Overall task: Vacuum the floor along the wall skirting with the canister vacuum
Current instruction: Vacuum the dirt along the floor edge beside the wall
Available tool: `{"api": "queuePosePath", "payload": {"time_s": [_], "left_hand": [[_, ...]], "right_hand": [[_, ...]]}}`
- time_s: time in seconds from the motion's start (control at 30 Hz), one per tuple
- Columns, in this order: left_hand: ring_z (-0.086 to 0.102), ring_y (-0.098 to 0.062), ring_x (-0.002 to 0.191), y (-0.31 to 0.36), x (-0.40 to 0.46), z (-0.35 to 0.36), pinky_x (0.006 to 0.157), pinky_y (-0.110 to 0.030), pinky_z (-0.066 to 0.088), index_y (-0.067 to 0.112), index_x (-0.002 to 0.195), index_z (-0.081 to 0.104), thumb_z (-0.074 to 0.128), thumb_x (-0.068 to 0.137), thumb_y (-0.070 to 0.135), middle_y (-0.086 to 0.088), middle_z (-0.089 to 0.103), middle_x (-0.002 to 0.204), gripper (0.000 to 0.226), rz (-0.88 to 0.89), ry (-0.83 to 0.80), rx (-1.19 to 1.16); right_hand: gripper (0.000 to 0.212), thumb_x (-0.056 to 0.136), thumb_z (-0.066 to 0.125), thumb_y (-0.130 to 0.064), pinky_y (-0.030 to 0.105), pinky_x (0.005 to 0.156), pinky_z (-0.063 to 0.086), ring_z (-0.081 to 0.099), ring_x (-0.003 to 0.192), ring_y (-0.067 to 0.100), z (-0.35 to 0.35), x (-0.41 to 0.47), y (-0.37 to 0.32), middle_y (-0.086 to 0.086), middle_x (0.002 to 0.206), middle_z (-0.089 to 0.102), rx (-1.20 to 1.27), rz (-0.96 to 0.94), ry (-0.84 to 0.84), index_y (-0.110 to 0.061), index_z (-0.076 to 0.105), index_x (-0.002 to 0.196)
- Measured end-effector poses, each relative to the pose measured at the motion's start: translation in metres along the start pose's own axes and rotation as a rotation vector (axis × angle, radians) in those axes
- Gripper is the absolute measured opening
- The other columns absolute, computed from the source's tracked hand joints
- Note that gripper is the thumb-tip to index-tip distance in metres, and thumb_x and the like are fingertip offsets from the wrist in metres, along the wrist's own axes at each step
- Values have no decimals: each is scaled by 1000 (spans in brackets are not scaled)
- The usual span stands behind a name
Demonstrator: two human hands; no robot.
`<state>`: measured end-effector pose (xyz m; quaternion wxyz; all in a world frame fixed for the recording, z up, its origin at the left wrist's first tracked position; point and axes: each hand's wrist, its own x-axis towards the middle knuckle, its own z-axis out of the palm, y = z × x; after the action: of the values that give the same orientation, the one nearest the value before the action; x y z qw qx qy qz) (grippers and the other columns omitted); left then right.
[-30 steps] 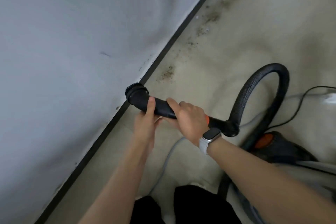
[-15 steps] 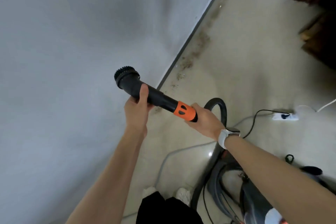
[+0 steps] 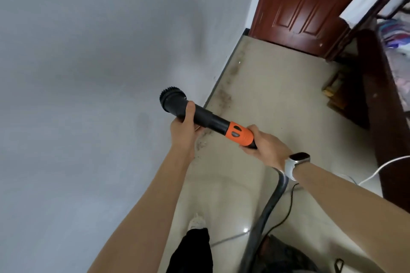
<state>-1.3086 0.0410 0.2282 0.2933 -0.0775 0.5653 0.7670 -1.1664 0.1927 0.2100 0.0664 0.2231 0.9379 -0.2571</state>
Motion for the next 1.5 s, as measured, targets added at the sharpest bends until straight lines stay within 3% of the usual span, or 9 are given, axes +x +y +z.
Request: {"api": "queuePosePath", "payload": {"time_s": [0.1,0.27,0.4,0.53,0.7,0.8,0.93,1.23,1.5], "left_hand": [[65,-22,98,8,35,16,79,-28,55,5,99,55,56,94,33,-8,64,103,28,-45,5,-30],[64,-20,98,13,74,45,79,-28,55,10,92,56,55,94,32,-4,63,99,22,-81,17,-56],[64,-20,97,11,107,69,75,-26,55,4,111,54,56,94,30,-7,63,103,31,-88,61,-76],[64,-22,98,3,144,90,76,-27,55,0,115,53,57,94,28,-9,64,104,36,-85,153,-121],[64,-26,103,-20,203,132,84,-35,57,-4,118,53,58,93,30,-16,63,115,43,-61,335,-191],[63,-24,104,-35,233,168,80,-29,56,-2,118,54,57,93,31,-13,63,114,42,-49,451,-260],[64,-23,105,-53,252,191,79,-27,56,0,116,56,58,92,31,-14,63,114,40,-60,605,-329],[66,-22,98,-61,222,124,72,-22,58,1,110,58,56,93,31,-4,64,95,34,62,944,-470],[65,-19,88,-120,186,34,69,-22,57,2,108,56,57,93,30,-3,63,91,31,28,1137,-646]], "right_hand": [[31,92,57,-32,28,60,35,53,68,22,-20,34,1,-2,81,55,-94,9,-37,-14,40,112],[31,92,57,-35,34,65,45,58,70,25,-49,74,15,2,80,59,-129,21,-113,-15,41,109],[31,92,56,-35,30,61,43,57,68,24,-64,116,35,3,79,59,-168,3,-160,-15,40,108],[28,92,55,-36,19,51,31,46,57,12,-81,176,58,-4,70,51,-194,-51,-268,-15,41,105],[31,93,54,-37,28,54,34,50,63,19,-106,270,99,-4,73,52,-315,-233,-375,-14,39,108],[28,93,54,-36,33,58,34,53,65,24,-122,321,131,4,76,57,-347,-317,-453,-16,36,104],[28,93,53,-39,33,54,33,49,58,20,-130,369,148,-4,65,47,-433,-440,-572,-20,35,103],[36,93,54,-40,17,47,31,44,55,10,-58,393,84,-6,69,48,-434,-667,-774,-18,39,117],[30,92,54,-42,30,60,42,50,62,17,55,368,48,-1,74,54,-469,-798,-978,-22,36,106]]}}
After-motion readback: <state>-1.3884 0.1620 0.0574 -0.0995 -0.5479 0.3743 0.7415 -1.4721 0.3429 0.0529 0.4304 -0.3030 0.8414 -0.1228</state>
